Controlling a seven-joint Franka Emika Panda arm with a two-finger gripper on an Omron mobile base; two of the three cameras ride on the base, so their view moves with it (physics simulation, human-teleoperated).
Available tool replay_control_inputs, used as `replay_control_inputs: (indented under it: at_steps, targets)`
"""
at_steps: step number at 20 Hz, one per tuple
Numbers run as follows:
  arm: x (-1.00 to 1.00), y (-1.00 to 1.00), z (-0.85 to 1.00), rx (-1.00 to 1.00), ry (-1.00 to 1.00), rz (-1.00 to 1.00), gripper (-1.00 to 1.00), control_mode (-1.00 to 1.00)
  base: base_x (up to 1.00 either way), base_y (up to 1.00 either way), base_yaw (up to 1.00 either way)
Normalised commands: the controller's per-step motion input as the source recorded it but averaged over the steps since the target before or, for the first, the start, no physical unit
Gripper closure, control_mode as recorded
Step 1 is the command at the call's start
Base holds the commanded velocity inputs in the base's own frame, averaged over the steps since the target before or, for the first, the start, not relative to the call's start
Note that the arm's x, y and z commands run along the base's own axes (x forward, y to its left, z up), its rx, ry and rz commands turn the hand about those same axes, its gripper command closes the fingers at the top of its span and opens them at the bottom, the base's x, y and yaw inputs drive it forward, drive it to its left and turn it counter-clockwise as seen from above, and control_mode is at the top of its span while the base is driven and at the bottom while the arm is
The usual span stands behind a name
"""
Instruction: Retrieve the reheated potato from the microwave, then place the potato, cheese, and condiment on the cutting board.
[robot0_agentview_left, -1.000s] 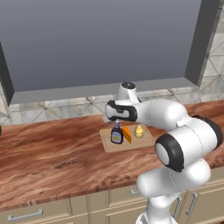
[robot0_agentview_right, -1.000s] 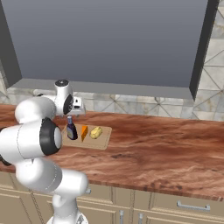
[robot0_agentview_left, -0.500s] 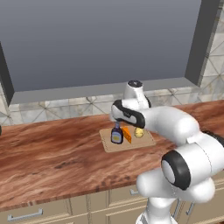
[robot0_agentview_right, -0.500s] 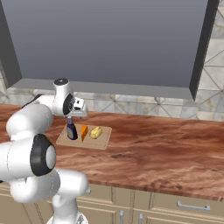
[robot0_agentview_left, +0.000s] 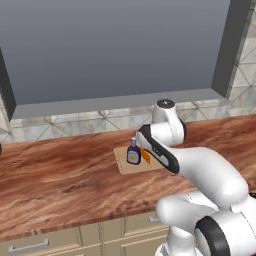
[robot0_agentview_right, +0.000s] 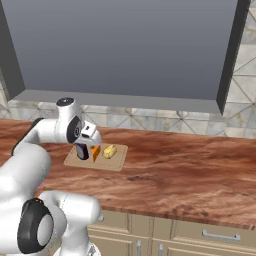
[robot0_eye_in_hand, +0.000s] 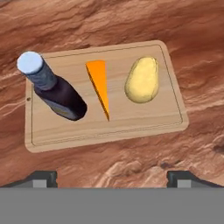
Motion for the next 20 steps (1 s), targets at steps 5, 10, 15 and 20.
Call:
replay_control_inputs:
  at_steps: [5, 10, 15, 20]
  targets:
    - [-0.72, -0.24, 0.00, 0.00, 0.00, -0.15, -1.00, -1.00, 0.00, 0.00, 0.00]
    - [-0.71, -0.15, 0.00, 0.00, 0.00, -0.10, -1.00, -1.00, 0.00, 0.00, 0.00]
    - [-0.65, -0.07, 0.00, 0.00, 0.00, -0.04, -1.00, -1.00, 0.00, 0.00, 0.00]
    - [-0.54, -0.01, 0.00, 0.00, 0.00, -0.01, -1.00, -1.00, 0.00, 0.00, 0.00]
